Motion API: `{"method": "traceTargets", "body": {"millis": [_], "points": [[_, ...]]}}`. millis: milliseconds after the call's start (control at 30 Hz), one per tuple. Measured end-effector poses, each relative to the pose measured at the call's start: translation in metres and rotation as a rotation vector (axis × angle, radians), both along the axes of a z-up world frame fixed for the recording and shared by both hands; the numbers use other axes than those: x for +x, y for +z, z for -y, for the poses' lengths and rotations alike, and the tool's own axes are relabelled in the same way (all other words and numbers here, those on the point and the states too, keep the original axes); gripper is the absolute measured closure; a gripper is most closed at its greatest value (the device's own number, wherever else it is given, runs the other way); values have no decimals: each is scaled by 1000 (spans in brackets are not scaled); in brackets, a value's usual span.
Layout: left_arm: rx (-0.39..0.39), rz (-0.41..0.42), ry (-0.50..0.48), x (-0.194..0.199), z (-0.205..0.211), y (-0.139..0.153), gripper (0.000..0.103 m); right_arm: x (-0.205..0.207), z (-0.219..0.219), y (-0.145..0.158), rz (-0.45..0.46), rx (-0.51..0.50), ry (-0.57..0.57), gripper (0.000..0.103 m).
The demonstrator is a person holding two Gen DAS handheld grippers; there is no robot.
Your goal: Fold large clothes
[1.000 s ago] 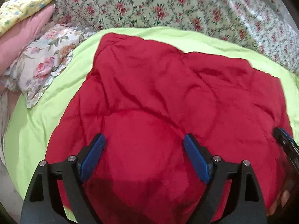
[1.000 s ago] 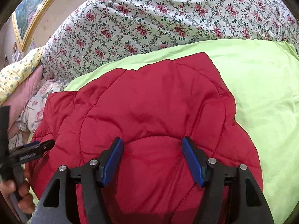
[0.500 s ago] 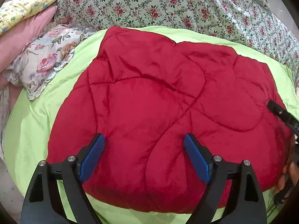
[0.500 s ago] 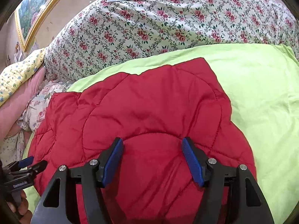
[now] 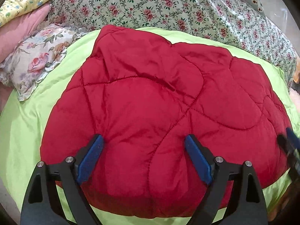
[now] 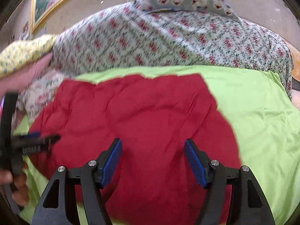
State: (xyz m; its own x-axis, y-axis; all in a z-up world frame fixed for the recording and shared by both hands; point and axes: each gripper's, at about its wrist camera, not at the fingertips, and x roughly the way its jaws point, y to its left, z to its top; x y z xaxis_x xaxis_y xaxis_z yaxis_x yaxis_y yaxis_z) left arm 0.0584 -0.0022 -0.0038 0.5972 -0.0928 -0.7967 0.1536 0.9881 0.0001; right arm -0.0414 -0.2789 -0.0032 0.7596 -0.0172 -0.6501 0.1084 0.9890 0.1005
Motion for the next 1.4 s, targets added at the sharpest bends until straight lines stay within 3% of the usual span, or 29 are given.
{"method": "traceTargets", "body": {"millis": [167,367,600,833,1033,1400], "points": [[0,18,-52,-3,-2,-2,13,-5,-30,-5,-35,-126,-30,26],[-13,35,-107,-4,-5,-5,11,14,-29,-19,-143,-127,-91,26],[-28,48,-148,-6,-9,-7,11,21,-27,-21,-204,-114,-105,25],[-19,47,-130,-7,-8,-7,10,21,-26,-24,-216,-100,-103,25],[-12,51,-104,-21,-9,13,11,19,-23,-24,-206,-85,-90,25],[21,-16,-71,6,-3,-8,0,15,-13,-8,-171,-17,-52,26]]}}
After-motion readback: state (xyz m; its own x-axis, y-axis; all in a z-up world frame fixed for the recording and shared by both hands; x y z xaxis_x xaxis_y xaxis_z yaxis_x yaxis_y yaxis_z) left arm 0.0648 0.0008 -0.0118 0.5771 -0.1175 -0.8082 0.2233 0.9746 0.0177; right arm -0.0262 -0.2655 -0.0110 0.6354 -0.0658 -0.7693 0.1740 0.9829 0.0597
